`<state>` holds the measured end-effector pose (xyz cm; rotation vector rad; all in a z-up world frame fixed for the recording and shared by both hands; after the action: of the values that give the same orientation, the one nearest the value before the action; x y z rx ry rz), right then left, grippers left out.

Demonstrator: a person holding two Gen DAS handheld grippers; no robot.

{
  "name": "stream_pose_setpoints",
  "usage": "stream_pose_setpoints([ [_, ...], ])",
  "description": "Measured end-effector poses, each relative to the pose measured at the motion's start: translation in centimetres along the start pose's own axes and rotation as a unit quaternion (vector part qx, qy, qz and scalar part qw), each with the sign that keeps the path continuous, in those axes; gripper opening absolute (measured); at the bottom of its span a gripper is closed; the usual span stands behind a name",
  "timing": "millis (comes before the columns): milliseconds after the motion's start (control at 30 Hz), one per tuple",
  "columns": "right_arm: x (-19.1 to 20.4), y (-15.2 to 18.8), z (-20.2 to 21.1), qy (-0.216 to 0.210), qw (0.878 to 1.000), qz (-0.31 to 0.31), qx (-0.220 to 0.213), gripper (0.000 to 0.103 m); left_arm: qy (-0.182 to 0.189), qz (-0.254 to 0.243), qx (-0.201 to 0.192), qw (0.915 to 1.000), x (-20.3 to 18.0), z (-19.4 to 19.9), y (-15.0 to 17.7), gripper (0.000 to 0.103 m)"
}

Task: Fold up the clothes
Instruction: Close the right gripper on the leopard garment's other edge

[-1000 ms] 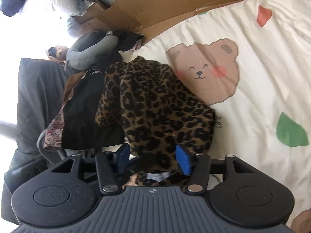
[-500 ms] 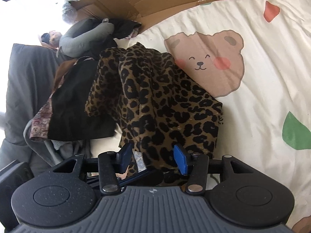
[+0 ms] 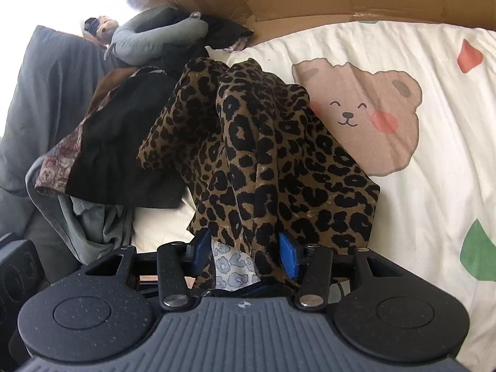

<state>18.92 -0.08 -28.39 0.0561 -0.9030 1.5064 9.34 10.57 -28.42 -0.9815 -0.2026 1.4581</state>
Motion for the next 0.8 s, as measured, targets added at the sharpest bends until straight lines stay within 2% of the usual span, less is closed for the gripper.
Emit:
stream_pose_setpoints([
  [67, -0.3, 0.1, -0.2, -0.001, 1.000, -0.005, 0.004, 0.037, 0.001, 0.000, -0.001, 1.0000, 0.1, 0.1, 0.0, 0.000],
  [133, -0.6, 0.2, -0.4, -0.001, 1.000, -0.012, 0.007, 0.017, 0.002, 0.000, -0.003, 1.0000, 0.1, 0.2, -0.1, 0.000],
  [267, -1.1, 0.0, -0.2, -0.003, 1.000, -0.020, 0.008, 0.005, 0.005, -0.001, -0.005, 1.0000, 0.2, 0.4, -0.1, 0.000],
  [500, -1.1, -0.5, 0.9, 0.028, 1.000, 0.009, 0.006, 0.002, 0.007, -0.013, 0.005, 0.9999, 0.5, 1.0, -0.3, 0.003],
  [700, -2.1, -2.2, 3.2, 0.054, 0.999, 0.004, -0.009, 0.002, -0.034, 0.008, -0.001, 0.9994, 3.2, 2.5, -0.9, 0.016],
  [800, -2.7, -2.3, 4.1, 0.063, 0.998, 0.000, -0.016, 0.002, -0.073, 0.001, -0.013, 0.9973, 5.1, 3.5, -1.9, 0.037],
])
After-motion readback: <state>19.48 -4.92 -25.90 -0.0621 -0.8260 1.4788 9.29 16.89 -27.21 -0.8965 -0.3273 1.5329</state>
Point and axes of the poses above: each gripper's, at about its wrist camera, not at the fingertips, and z roughly against the way its jaws point, x to its left, y to its underside, the point moved 2 cm from there along -z, roughly the way its jaws point, and after that the axes turned 10 degrees about -x, right-handed, at the moved point
